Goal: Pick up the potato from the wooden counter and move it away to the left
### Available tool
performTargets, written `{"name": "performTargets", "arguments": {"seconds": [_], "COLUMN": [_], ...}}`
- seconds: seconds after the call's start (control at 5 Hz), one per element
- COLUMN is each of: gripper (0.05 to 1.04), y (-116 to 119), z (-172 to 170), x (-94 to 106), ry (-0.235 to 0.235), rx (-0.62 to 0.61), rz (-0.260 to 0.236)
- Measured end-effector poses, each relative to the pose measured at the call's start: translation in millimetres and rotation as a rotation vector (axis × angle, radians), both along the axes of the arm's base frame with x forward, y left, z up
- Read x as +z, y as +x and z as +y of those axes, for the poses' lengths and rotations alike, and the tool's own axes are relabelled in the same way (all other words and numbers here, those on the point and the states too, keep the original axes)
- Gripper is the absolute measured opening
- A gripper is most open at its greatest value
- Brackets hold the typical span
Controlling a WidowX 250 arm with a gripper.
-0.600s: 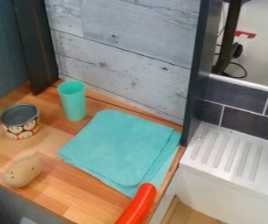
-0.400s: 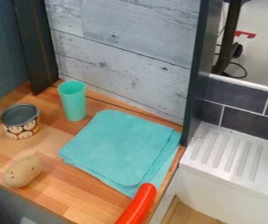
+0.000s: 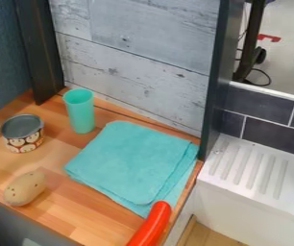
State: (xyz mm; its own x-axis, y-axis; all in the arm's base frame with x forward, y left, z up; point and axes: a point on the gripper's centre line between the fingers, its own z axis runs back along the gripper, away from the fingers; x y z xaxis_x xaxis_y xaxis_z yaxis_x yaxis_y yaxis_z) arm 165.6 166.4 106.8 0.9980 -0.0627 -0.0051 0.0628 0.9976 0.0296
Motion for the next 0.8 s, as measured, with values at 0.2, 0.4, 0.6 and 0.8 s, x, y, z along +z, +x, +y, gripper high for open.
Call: {"name": "performTargets", "arguments": {"seconds": [0.2, 0.4, 0.6, 0.8], "gripper": [1.007, 1.007, 1.007, 1.007], "y": [3, 9, 15, 20], "z": [-25, -45, -53, -56], "x": [-11.8, -22.2, -25.0, -28.3], "ry": [-0.008, 0.003, 0.027, 0.052], "rx": [-0.031, -0.069, -0.095, -0.109], "rz": [0.015, 0.033, 0.032, 0.04]}}
